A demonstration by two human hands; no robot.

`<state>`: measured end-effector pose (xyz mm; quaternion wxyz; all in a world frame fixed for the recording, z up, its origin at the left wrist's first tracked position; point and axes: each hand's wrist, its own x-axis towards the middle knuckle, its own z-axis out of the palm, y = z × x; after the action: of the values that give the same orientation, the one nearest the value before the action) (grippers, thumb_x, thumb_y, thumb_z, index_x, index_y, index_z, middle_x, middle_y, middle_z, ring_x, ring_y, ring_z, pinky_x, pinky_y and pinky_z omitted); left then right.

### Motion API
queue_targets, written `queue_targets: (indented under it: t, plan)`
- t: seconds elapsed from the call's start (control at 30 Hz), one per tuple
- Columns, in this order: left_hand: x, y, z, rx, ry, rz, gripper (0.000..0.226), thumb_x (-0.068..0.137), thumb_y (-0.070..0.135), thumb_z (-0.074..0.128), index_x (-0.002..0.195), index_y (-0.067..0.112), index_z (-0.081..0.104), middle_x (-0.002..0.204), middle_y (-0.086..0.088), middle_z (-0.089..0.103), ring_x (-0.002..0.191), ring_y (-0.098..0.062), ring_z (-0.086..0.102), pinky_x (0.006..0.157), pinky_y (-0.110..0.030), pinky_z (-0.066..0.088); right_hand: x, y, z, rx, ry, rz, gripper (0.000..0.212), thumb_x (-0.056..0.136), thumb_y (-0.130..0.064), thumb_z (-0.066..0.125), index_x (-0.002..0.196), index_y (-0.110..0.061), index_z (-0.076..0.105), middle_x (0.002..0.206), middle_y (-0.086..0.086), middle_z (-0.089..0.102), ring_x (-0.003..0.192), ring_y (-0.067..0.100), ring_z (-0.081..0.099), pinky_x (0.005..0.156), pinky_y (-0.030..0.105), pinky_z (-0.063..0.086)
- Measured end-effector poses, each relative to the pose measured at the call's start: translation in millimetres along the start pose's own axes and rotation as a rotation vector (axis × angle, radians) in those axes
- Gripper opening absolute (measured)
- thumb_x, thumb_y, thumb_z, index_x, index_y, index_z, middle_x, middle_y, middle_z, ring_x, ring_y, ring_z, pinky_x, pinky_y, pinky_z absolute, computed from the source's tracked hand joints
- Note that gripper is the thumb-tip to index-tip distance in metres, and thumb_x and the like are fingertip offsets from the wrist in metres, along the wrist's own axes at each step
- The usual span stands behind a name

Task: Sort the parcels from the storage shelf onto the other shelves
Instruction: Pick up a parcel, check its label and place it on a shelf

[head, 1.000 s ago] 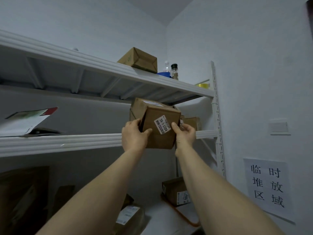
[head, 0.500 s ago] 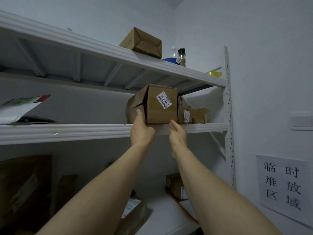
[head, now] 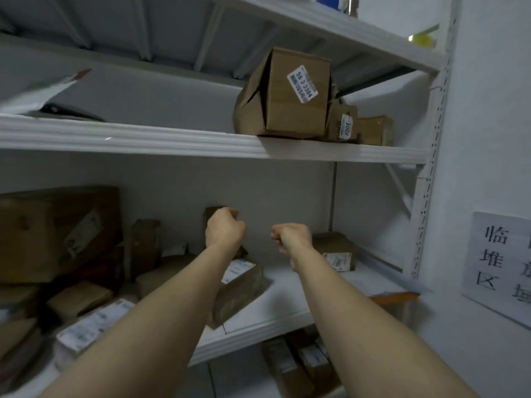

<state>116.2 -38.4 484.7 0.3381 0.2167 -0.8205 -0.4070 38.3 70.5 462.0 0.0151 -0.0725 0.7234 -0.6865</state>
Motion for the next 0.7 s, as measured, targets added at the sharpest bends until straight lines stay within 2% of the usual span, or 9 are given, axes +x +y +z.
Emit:
queue_targets:
  t: [0.07,0.17,0.23,0.3,0.43,0.5,0.57,0.63,0.7]
  plan:
    - [-4,-22,3,0.018,0.003,-0.053,0.041,0.092,0.004,0.049,0.132,0.011,0.056,0.131,-0.010,0.057,0.118,-0.027,0.055,0.099,-0.039,0.047,-3,19,6,-0.065,-0.057,0.058,0.018,0.087,-0.005,0.059,0.101,-0.001,0.071,0.089,0.012,0.064,0.074,0.020,0.055,0.068,0.030,0.046]
    - [-6,-52,5,0.064,0.005,-0.125,0.039,0.092,0.003,0.050,0.130,0.009,0.056,0.129,-0.012,0.058,0.117,-0.027,0.055,0.097,-0.038,0.048,-10,41,16,-0.099,-0.118,0.122,0.018,0.086,-0.003,0.059,0.099,-0.001,0.071,0.088,0.015,0.064,0.076,0.024,0.057,0.066,0.030,0.048]
    - [-4,-70,4,0.088,-0.011,-0.161,0.038,0.092,0.003,0.050,0.130,0.007,0.056,0.128,-0.013,0.058,0.114,-0.028,0.056,0.091,-0.034,0.048,-11,54,23,-0.123,-0.148,0.152,0.020,0.085,-0.002,0.058,0.100,0.000,0.070,0.083,0.014,0.064,0.073,0.022,0.058,0.066,0.031,0.049]
    - [0,-85,4,0.128,-0.039,-0.197,0.036,0.092,0.003,0.050,0.128,0.005,0.057,0.125,-0.013,0.059,0.111,-0.029,0.057,0.085,-0.032,0.046,-8,64,29,-0.130,-0.164,0.169,0.022,0.085,-0.001,0.055,0.103,0.002,0.069,0.076,0.013,0.061,0.067,0.020,0.056,0.060,0.029,0.048]
    - [7,-109,8,0.219,-0.143,-0.251,0.020,0.090,0.013,0.059,0.109,0.009,0.058,0.115,-0.012,0.062,0.096,-0.024,0.060,0.081,-0.032,0.052,3,82,41,-0.177,-0.163,0.196,0.031,0.087,0.002,0.049,0.112,-0.001,0.066,0.082,0.009,0.063,0.064,0.015,0.055,0.056,0.024,0.049]
    - [17,-120,13,0.264,-0.217,-0.255,0.017,0.087,0.020,0.064,0.099,0.013,0.052,0.110,-0.009,0.063,0.090,-0.020,0.059,0.077,-0.031,0.053,13,94,53,-0.224,-0.172,0.197,0.033,0.090,0.000,0.047,0.118,-0.005,0.064,0.100,0.008,0.064,0.078,0.016,0.056,0.066,0.026,0.052]
    - [30,-127,20,0.286,-0.267,-0.237,0.020,0.088,0.021,0.063,0.103,0.012,0.053,0.112,-0.010,0.062,0.094,-0.021,0.059,0.079,-0.030,0.052,25,104,63,-0.300,-0.153,0.159,0.033,0.092,-0.004,0.047,0.121,-0.007,0.063,0.117,0.008,0.064,0.093,0.018,0.057,0.079,0.028,0.053]
    - [45,-131,25,0.302,-0.285,-0.194,0.026,0.090,0.016,0.060,0.114,0.008,0.057,0.116,-0.010,0.061,0.098,-0.022,0.058,0.078,-0.028,0.047,40,108,74,-0.380,-0.112,0.103,0.030,0.094,-0.010,0.049,0.119,-0.007,0.065,0.122,0.009,0.064,0.103,0.024,0.060,0.089,0.031,0.052]
    - [62,-133,29,0.313,-0.312,-0.165,0.024,0.089,0.011,0.057,0.113,0.006,0.060,0.113,-0.010,0.062,0.099,-0.024,0.059,0.079,-0.028,0.046,56,106,82,-0.449,-0.078,0.064,0.028,0.095,-0.015,0.049,0.117,-0.008,0.066,0.119,0.010,0.064,0.109,0.027,0.059,0.093,0.032,0.050]
